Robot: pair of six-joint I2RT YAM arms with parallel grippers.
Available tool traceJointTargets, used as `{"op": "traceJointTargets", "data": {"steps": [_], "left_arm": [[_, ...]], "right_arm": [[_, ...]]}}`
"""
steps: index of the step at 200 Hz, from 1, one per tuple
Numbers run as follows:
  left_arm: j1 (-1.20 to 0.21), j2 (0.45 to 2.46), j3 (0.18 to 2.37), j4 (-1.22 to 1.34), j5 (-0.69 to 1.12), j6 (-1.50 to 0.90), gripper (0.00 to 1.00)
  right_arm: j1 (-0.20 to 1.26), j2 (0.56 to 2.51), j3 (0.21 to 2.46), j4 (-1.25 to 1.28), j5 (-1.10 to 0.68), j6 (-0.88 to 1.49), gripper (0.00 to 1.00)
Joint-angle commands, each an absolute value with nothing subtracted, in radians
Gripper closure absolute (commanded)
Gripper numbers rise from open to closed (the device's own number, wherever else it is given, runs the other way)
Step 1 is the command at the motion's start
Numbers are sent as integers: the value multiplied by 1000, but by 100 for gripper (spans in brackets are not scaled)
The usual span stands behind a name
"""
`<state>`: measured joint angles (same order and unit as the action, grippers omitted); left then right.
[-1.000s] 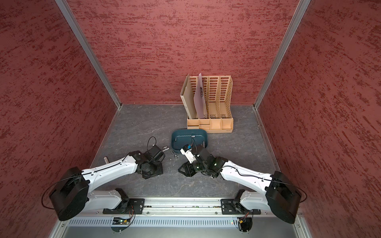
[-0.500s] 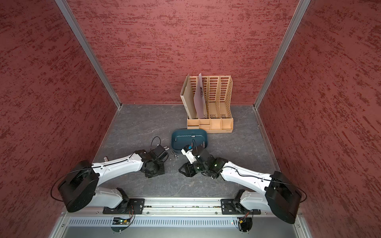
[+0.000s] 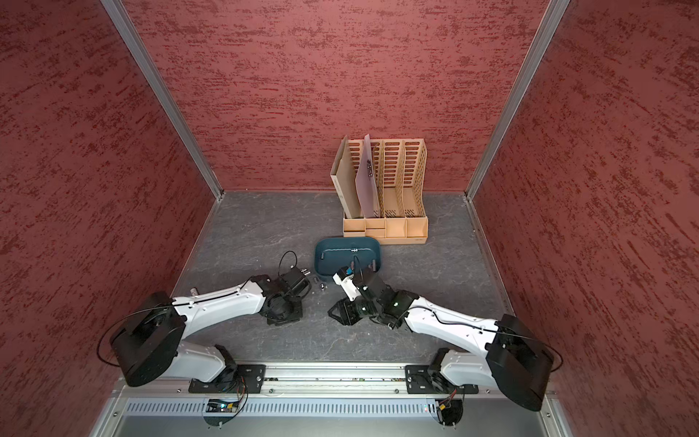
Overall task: Put the socket on the desktop into the storage box
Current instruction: Pick up the socket head at the center of the board.
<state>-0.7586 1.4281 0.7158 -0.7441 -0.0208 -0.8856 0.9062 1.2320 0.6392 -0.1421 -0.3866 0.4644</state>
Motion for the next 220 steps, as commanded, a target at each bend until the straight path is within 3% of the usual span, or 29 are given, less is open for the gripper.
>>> {"op": "traceJointTargets", "data": {"steps": [1,21,103,220], "left_arm": [[-764,1433,732,-738,-29,-887,79],[-764,1425,740,-741,-29,-883,84],[-749,1445,869,-772,-13,-832,83],[-690,1589,1148,-796,31,-716,83]], "right_arm": [[908,1216,629,-106,-368,474,55],[909,1209,626,-94,-368,483,55],[894,1178,626,-96,-329,517,55],[738,1115,662,-186,-270,539,54]]}}
